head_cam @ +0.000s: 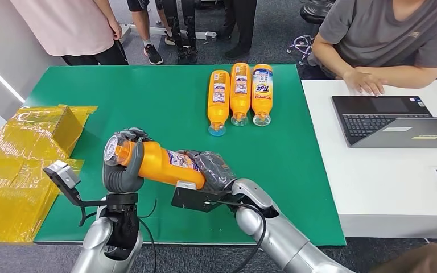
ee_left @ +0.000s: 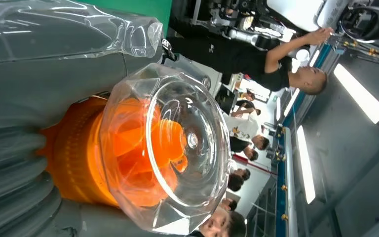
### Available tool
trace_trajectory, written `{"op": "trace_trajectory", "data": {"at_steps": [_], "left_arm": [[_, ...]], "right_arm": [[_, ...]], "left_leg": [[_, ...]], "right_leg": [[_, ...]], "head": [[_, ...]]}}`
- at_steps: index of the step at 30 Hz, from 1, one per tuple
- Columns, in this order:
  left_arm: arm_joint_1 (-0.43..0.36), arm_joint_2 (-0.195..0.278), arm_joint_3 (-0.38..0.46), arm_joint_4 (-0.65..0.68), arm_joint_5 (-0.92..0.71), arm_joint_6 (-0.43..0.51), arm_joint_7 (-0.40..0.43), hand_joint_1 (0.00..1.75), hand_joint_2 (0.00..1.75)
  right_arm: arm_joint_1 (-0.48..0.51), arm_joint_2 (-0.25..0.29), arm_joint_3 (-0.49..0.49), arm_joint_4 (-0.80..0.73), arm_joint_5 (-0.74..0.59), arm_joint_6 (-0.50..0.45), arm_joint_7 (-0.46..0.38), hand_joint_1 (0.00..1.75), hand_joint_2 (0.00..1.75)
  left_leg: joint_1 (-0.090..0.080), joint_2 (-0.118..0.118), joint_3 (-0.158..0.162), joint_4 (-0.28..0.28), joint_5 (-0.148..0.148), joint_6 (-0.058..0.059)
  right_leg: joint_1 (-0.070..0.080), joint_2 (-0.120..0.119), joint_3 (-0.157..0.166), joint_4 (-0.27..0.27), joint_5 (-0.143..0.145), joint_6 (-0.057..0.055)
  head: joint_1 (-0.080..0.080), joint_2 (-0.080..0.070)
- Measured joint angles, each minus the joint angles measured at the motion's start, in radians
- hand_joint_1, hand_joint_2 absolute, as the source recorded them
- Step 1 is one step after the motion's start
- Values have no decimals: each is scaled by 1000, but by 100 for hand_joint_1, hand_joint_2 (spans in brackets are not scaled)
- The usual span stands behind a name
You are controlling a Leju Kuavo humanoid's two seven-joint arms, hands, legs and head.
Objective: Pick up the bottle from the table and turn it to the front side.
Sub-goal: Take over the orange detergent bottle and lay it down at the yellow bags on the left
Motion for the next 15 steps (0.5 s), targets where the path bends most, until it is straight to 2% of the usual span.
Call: {"op": "trace_trajectory", "data": {"at_steps": [13, 15], "left_arm": [[-9, 7, 0, 0, 2, -66, 20, 175, 175], [-14, 7, 0, 0, 3, -75, 22, 175, 175]], "right_arm": [[45, -2, -15, -49, 87, -112, 15, 175, 175], [49, -2, -19, -59, 95, -119, 19, 154, 175]], "left_leg": [[0, 0, 0, 0, 0, 0], [0, 0, 0, 0, 0, 0]], "right_leg": [[0, 0, 0, 0, 0, 0], [0, 0, 0, 0, 0, 0]], "head": [[0, 0], [0, 0]]}}
